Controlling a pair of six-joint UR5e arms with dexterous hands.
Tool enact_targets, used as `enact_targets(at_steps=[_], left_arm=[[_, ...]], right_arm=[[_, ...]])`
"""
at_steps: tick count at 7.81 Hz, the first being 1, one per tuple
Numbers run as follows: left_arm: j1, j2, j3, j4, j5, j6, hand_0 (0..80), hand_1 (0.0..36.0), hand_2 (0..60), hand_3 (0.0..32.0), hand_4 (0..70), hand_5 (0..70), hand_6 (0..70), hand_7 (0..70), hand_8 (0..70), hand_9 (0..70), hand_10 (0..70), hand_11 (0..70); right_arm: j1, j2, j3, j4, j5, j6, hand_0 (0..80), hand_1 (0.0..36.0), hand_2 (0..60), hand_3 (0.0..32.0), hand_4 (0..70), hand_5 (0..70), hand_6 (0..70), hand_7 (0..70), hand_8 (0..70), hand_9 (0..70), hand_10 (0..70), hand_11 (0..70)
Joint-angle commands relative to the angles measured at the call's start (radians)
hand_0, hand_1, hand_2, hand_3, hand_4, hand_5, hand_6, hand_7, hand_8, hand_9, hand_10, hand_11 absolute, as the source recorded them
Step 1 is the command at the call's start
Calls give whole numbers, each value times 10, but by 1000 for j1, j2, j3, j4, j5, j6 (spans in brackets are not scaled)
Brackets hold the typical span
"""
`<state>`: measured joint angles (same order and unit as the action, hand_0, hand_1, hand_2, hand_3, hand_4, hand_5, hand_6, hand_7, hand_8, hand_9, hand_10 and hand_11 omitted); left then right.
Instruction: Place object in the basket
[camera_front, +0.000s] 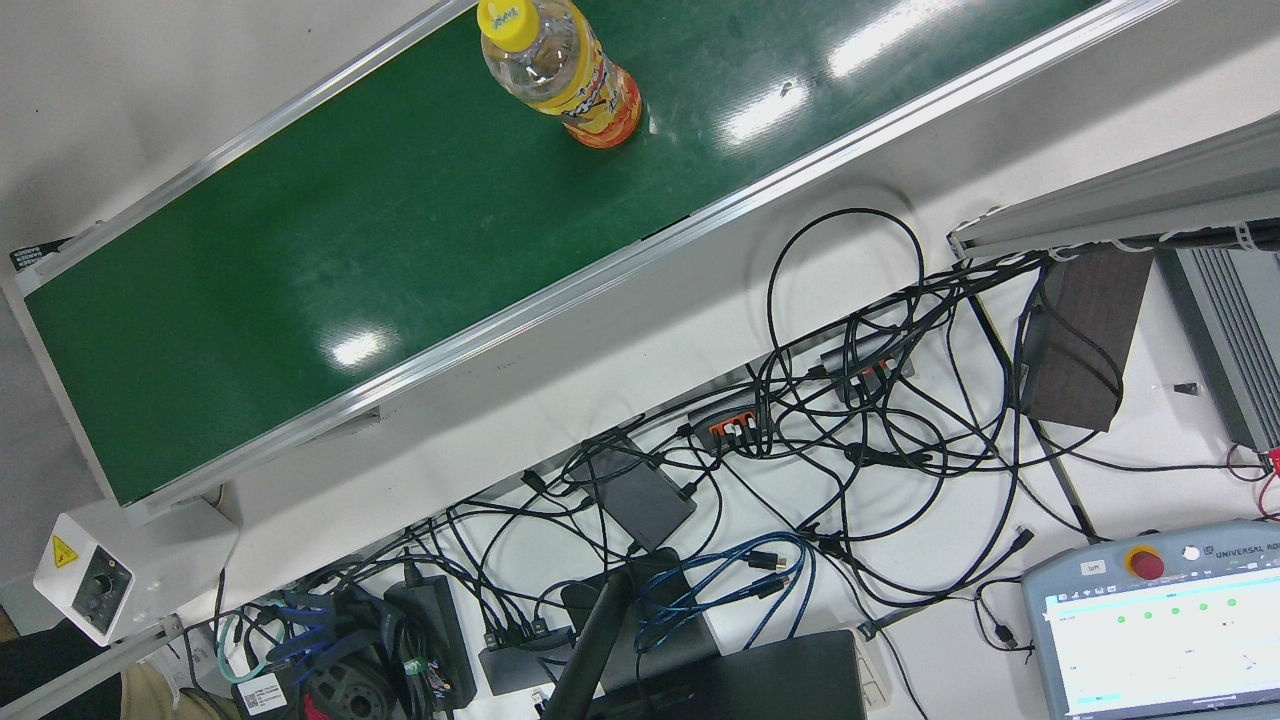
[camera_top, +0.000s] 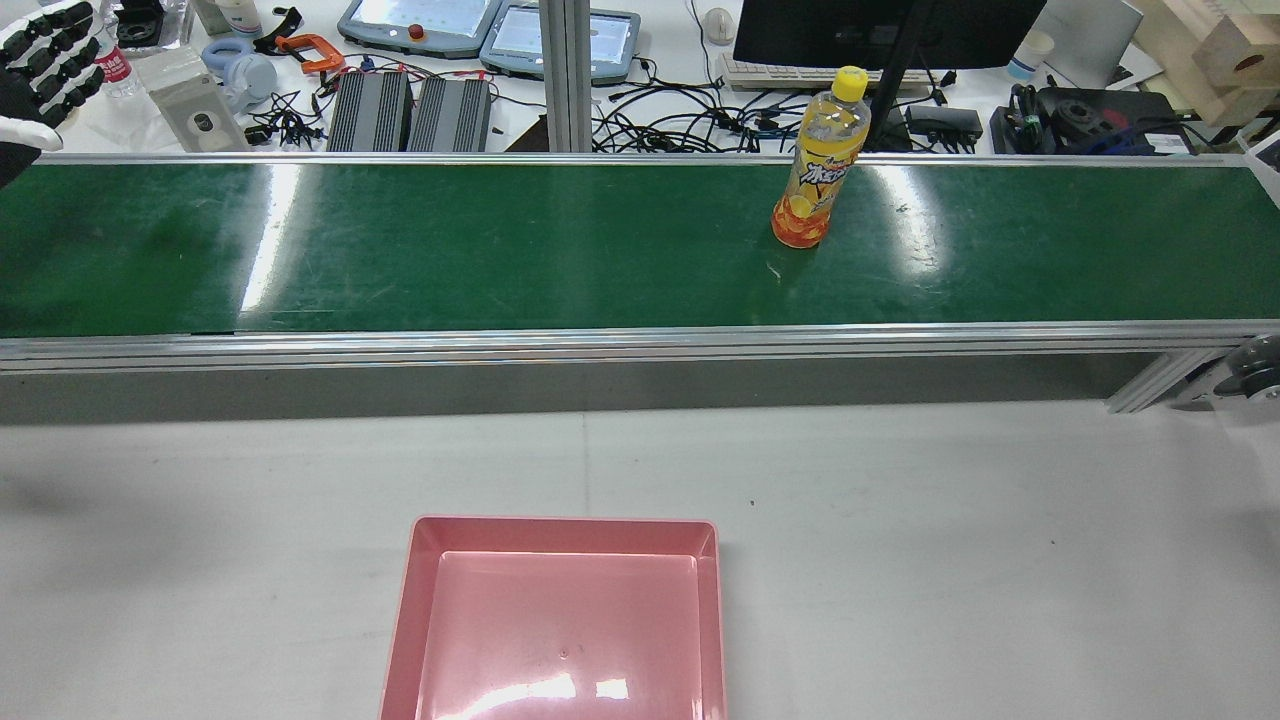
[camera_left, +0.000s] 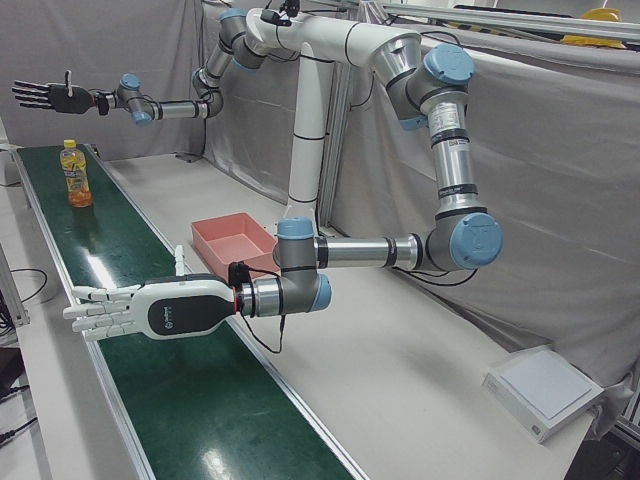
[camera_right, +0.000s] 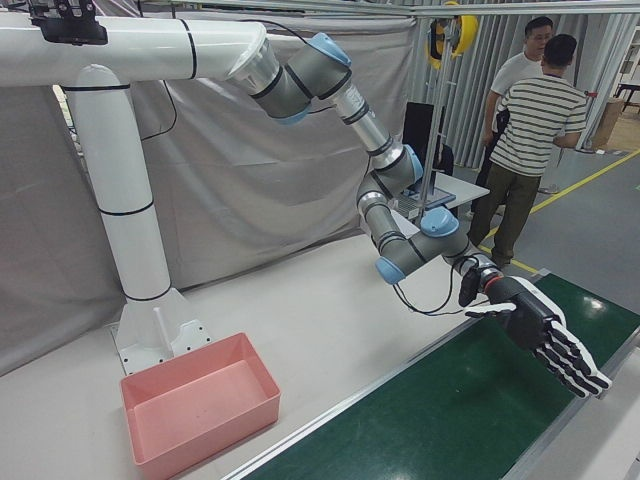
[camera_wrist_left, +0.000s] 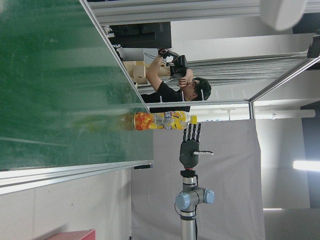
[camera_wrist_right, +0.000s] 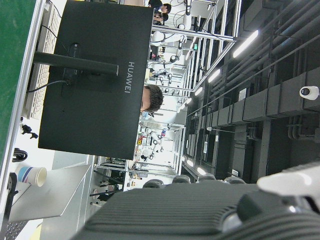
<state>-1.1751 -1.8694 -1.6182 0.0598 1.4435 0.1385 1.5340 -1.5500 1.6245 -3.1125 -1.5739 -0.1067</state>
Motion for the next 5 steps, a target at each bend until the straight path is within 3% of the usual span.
enact_targets(at_steps=[1, 5], left_arm=[[0, -1, 0, 0, 0, 6, 635, 115, 0, 0, 3, 168, 0, 0, 0, 0, 6, 33], [0, -2, 0, 0, 0, 3, 635, 116, 0, 0, 4, 166, 0, 0, 0, 0, 1, 24]], right_arm=[[0, -1, 2, 0, 0, 1, 0, 0, 0, 0, 0, 0, 0, 0, 0, 0, 0, 0], [0, -1, 2, 0, -2, 1, 0, 0, 0, 0, 0, 0, 0, 0, 0, 0, 0, 0]])
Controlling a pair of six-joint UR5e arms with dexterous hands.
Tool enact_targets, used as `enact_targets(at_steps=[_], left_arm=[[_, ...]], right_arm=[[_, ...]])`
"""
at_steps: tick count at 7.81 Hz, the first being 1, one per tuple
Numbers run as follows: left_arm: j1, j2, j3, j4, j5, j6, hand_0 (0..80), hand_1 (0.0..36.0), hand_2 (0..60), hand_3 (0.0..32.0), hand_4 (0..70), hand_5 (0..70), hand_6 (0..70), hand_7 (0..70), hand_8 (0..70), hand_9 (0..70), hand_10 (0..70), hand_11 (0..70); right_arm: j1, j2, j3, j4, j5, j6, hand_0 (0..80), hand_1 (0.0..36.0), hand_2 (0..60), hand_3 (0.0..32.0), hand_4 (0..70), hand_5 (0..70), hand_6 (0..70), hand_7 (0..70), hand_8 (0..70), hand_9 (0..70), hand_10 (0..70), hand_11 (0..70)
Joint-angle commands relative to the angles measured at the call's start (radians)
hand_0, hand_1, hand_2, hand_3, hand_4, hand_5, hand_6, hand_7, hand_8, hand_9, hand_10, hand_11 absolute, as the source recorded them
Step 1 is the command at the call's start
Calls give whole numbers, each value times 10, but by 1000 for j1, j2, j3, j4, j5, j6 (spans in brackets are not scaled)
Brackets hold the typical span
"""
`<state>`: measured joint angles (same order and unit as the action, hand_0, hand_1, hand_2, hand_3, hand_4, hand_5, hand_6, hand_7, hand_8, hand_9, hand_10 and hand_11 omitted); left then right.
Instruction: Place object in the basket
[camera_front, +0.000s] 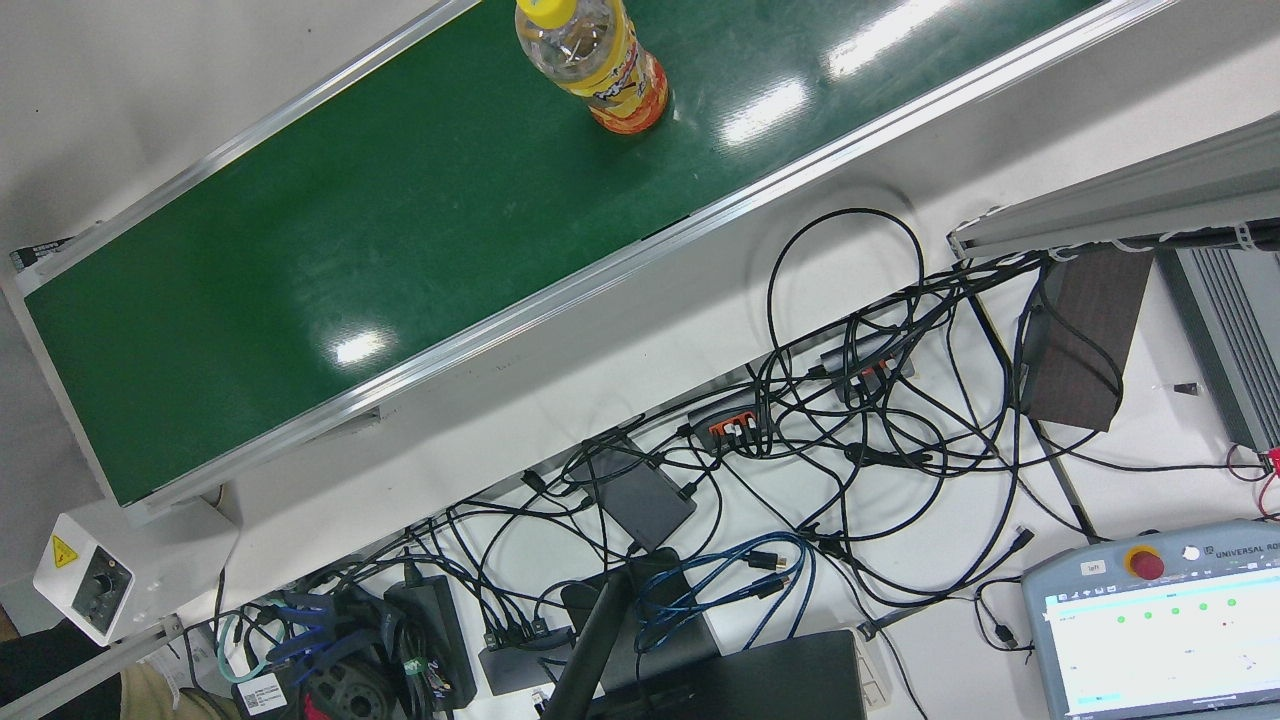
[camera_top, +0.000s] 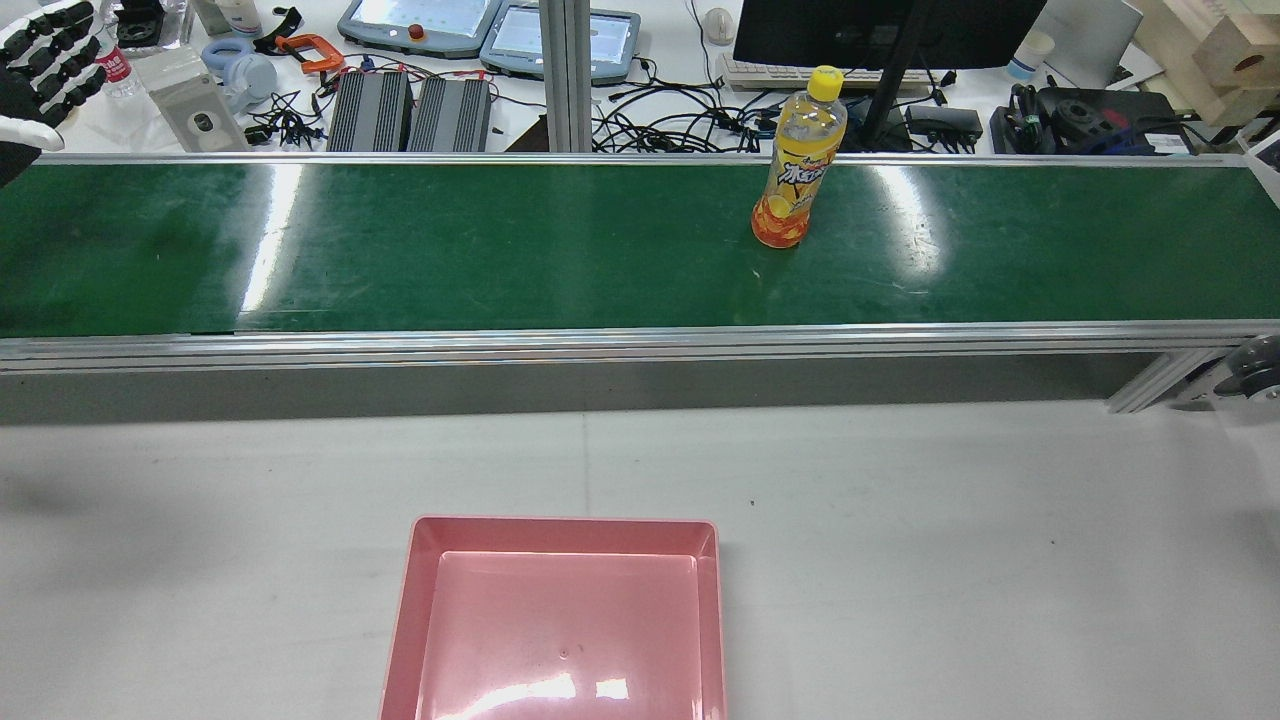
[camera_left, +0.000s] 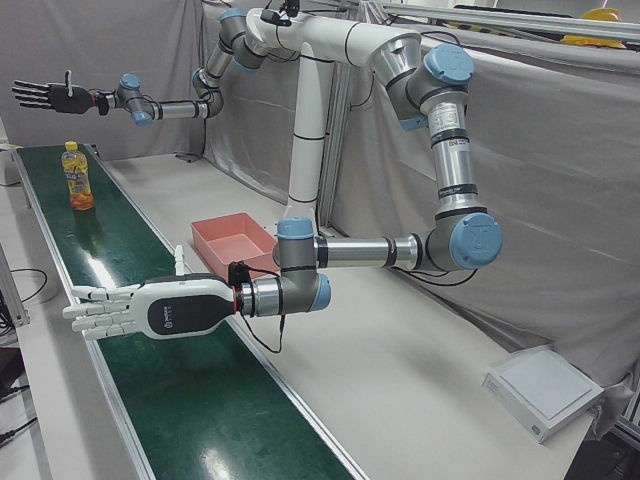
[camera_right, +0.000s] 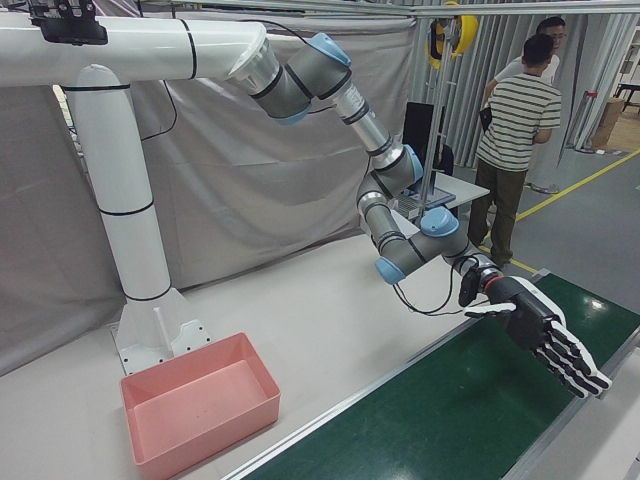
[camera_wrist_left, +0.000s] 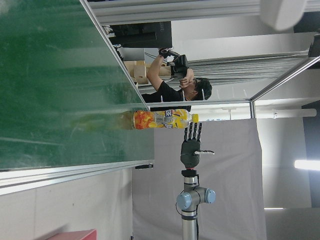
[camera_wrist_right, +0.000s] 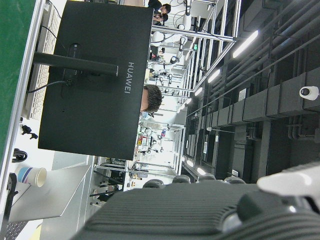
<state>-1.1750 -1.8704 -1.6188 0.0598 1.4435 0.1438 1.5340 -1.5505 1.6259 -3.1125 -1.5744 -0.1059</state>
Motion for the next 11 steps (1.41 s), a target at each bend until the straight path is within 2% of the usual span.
enact_targets(at_steps=[1, 11], left_arm=[[0, -1, 0, 0, 0, -6, 634, 116, 0, 0, 6, 162, 0, 0, 0, 0, 0, 21], [0, -1, -1, 0, 0, -7, 631, 113, 0, 0, 1, 163, 0, 0, 0, 0, 3, 27]], right_arm=[[0, 0, 0, 0, 1, 0, 0, 0, 0, 0, 0, 0, 0, 0, 0, 0, 0, 0], [0, 0, 0, 0, 1, 0, 0, 0, 0, 0, 0, 0, 0, 0, 0, 0, 0, 0]])
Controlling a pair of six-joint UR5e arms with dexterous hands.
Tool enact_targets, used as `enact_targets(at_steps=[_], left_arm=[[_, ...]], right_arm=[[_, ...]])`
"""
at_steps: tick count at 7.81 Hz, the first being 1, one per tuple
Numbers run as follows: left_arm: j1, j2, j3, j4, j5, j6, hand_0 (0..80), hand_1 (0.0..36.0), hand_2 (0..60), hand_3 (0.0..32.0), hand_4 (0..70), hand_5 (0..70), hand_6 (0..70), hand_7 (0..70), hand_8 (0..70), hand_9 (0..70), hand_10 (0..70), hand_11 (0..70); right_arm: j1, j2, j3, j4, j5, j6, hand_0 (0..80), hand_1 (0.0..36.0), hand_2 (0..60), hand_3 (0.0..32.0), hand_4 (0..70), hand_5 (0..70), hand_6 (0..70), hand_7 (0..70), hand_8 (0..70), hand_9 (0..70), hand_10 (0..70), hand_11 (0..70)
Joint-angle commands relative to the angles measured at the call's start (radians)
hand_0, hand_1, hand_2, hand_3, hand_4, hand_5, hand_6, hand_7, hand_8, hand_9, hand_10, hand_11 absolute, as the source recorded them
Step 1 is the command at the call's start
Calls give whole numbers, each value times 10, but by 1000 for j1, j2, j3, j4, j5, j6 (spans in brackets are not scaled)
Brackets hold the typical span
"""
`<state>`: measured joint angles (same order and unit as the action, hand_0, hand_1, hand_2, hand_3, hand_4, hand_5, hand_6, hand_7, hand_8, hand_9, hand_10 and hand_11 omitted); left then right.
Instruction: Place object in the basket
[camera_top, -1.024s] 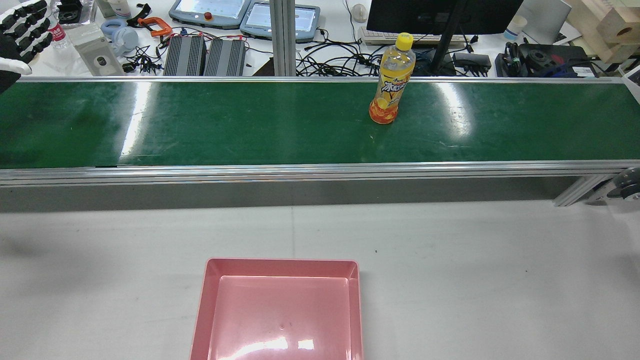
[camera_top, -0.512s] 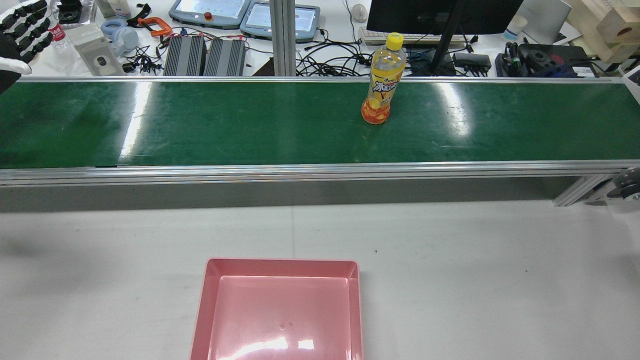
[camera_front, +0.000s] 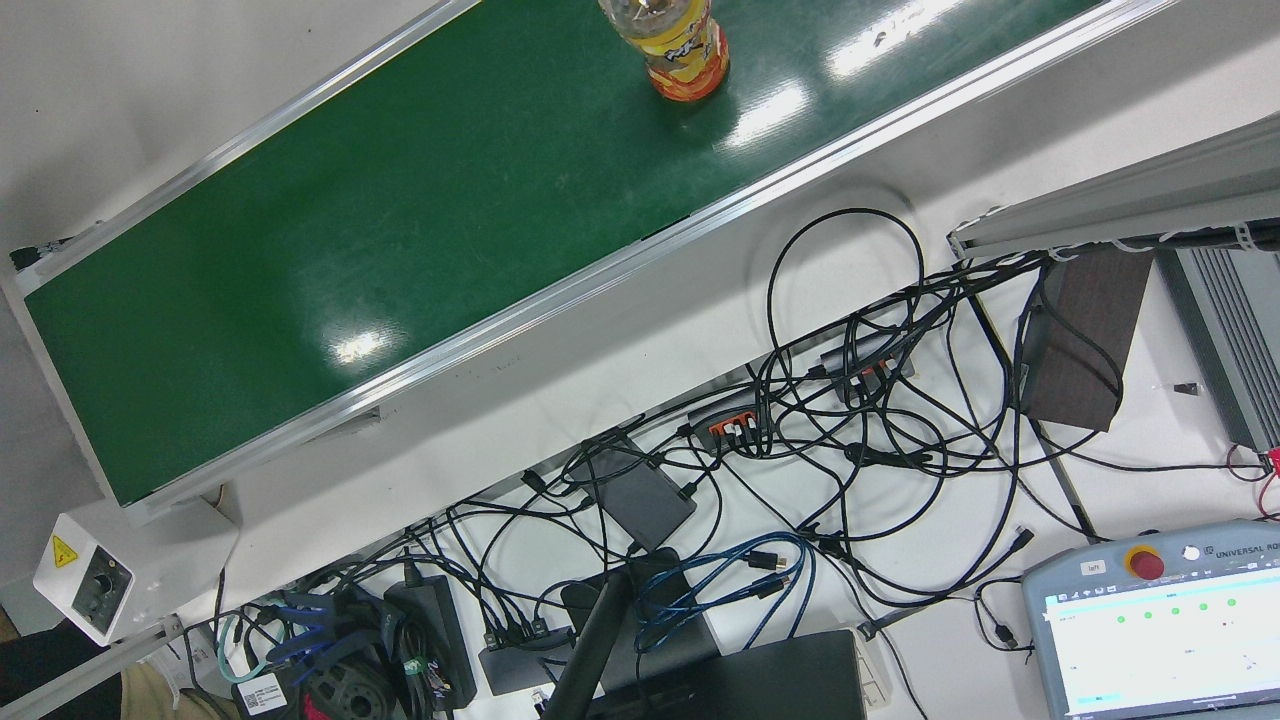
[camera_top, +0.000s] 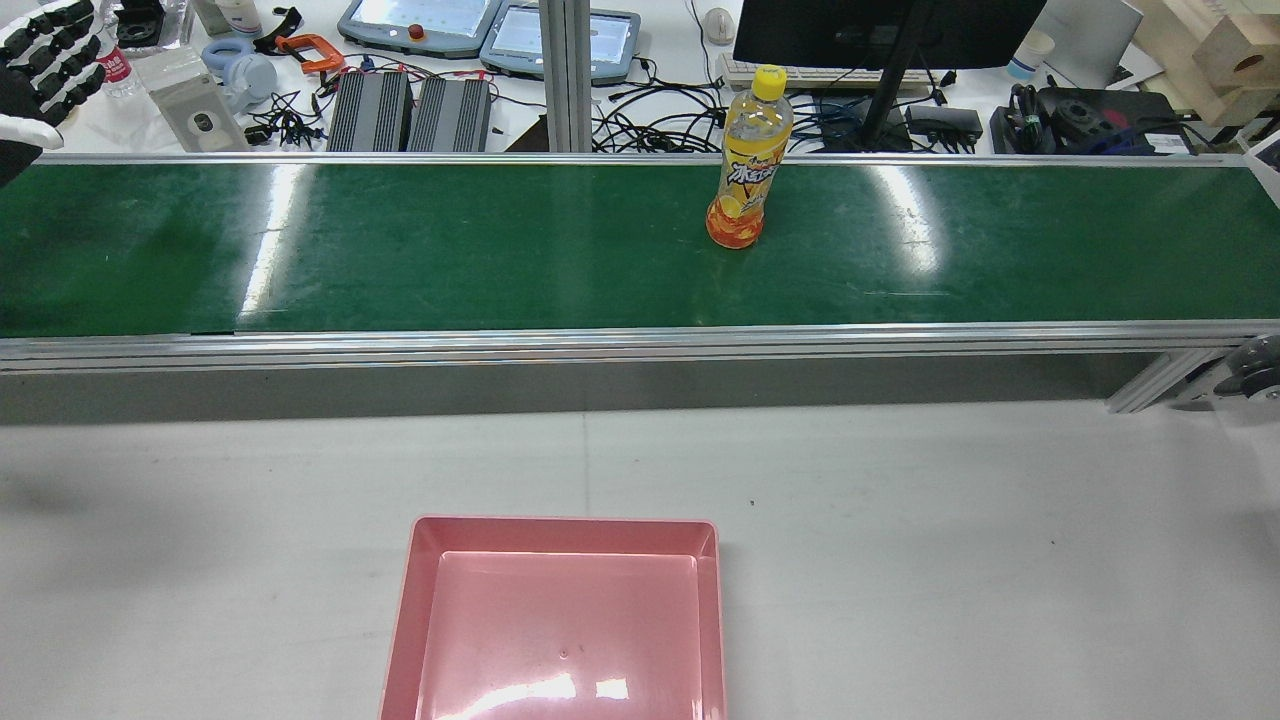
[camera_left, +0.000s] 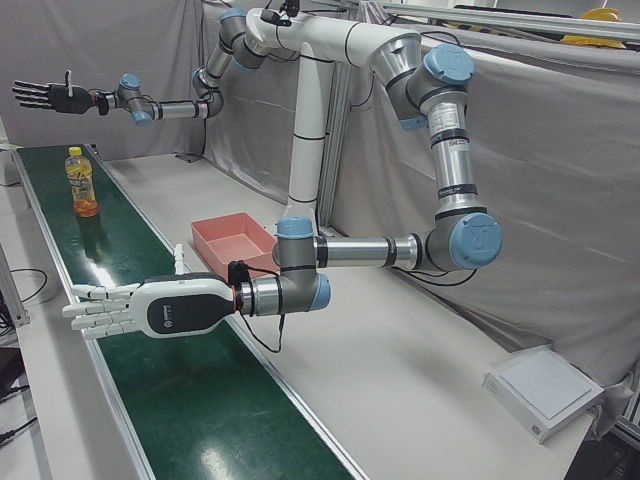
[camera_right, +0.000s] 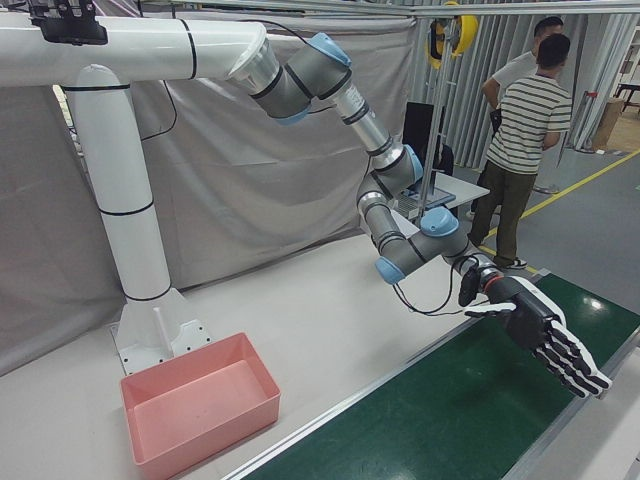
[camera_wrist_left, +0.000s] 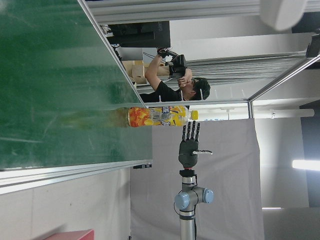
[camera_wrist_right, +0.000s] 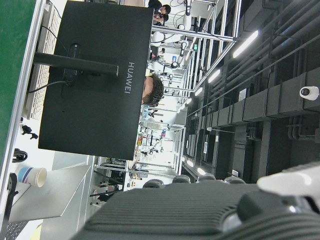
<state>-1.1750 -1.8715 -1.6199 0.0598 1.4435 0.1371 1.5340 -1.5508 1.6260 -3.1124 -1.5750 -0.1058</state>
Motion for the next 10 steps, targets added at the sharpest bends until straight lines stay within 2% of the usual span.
enact_targets(at_steps=[1, 10], left_arm=[[0, 0, 0, 0, 0, 1, 631, 113, 0, 0, 0, 165, 0, 0, 0, 0, 5, 30], [0, -2, 2, 0, 0, 9, 634, 116, 0, 0, 2, 163, 0, 0, 0, 0, 1, 24]], right_arm=[[0, 0, -2, 0, 1, 0, 0, 0, 0, 0, 0, 0, 0, 0, 0, 0, 0, 0], [0, 0, 0, 0, 0, 0, 0, 0, 0, 0, 0, 0, 0, 0, 0, 0, 0, 0]])
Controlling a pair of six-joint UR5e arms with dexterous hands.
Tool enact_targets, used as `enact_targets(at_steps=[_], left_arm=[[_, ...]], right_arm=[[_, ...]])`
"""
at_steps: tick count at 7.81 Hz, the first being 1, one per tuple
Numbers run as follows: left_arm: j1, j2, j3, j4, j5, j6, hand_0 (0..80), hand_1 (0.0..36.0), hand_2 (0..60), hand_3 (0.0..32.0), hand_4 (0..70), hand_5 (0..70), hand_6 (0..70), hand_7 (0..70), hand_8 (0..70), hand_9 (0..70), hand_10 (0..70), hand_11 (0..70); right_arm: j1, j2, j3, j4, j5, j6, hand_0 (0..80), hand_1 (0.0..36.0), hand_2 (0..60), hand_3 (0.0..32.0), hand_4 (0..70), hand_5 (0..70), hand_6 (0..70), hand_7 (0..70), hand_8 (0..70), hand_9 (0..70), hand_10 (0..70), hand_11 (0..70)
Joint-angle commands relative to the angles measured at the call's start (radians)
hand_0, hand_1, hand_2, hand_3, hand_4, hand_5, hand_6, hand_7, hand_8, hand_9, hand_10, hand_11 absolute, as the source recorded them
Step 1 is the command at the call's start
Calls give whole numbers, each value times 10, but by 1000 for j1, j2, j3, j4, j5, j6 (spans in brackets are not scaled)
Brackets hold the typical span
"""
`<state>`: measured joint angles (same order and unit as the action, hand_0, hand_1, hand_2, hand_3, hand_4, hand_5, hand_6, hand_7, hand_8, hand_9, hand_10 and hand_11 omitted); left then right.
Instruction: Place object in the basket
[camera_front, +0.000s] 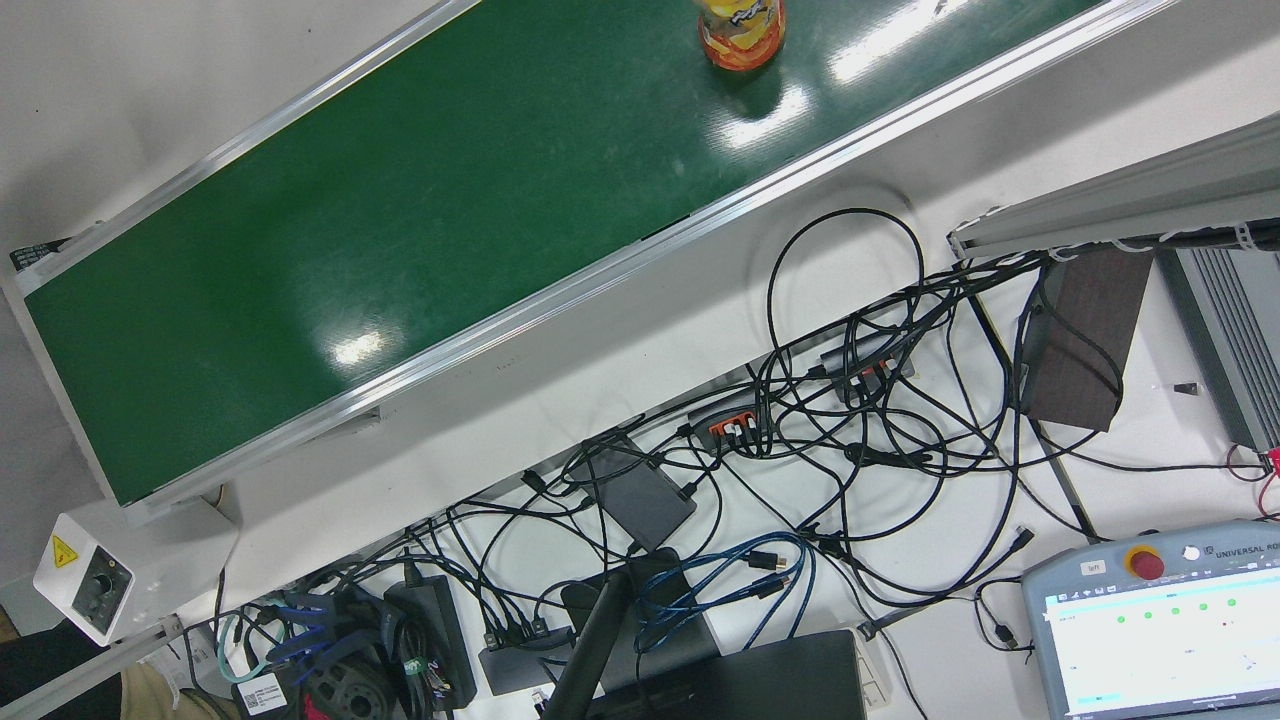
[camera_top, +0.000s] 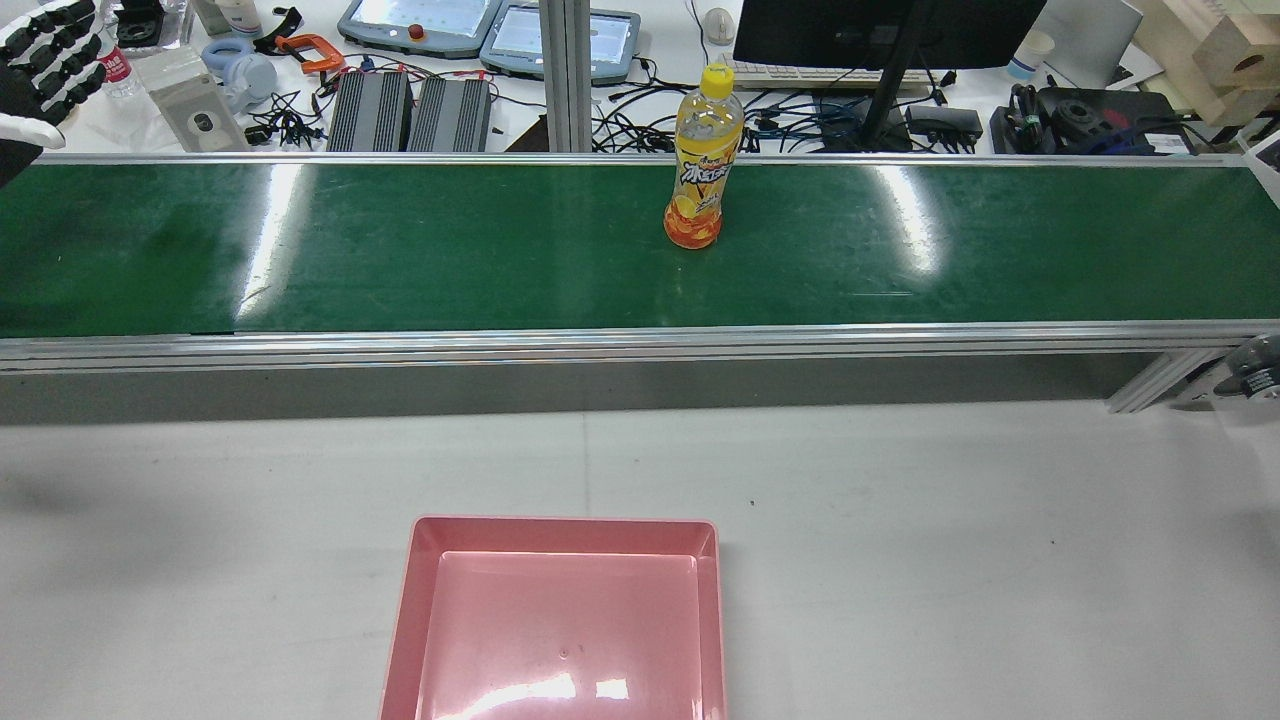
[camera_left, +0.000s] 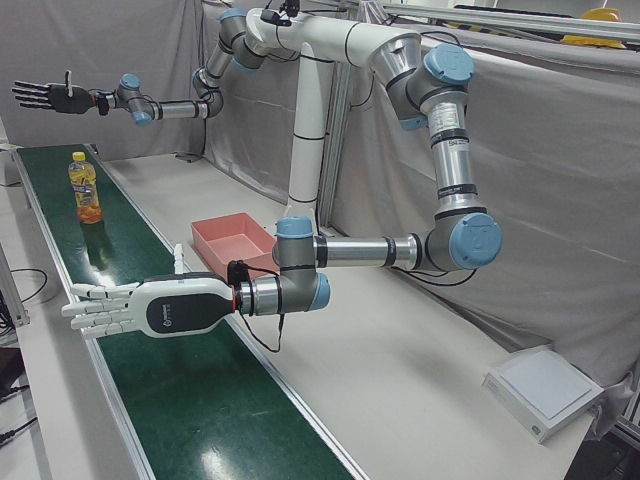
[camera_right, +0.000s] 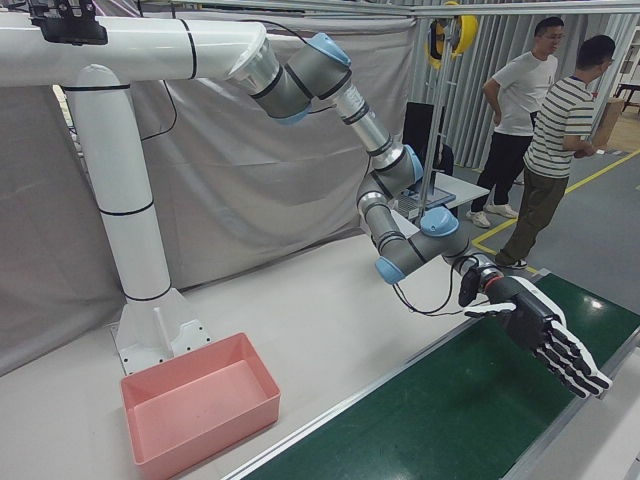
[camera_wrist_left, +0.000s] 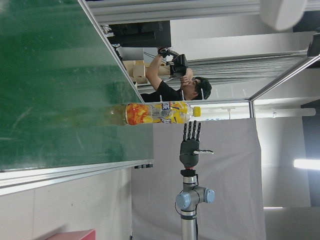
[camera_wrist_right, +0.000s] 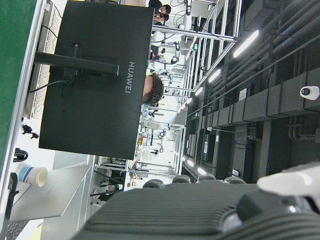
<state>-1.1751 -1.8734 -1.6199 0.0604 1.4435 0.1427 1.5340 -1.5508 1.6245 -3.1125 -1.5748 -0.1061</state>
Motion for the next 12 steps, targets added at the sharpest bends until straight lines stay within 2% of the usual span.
enact_targets(at_steps=[1, 10, 12], left_arm=[[0, 0, 2, -1, 0, 3, 635, 116, 0, 0, 3, 164, 0, 0, 0, 0, 3, 27], [0, 0, 2, -1, -6, 3, 628, 111, 0, 0, 3, 167, 0, 0, 0, 0, 11, 39], [2, 0, 2, -25, -8, 0, 635, 115, 0, 0, 0, 83, 0, 0, 0, 0, 13, 43]], right_arm=[[2, 1, 3, -2, -1, 0, 0, 0, 0, 0, 0, 0, 0, 0, 0, 0, 0, 0], [0, 0, 3, -2, -1, -1, 0, 0, 0, 0, 0, 0, 0, 0, 0, 0, 0, 0], [0, 0, 3, -2, -1, 0, 0, 0, 0, 0, 0, 0, 0, 0, 0, 0, 0, 0]])
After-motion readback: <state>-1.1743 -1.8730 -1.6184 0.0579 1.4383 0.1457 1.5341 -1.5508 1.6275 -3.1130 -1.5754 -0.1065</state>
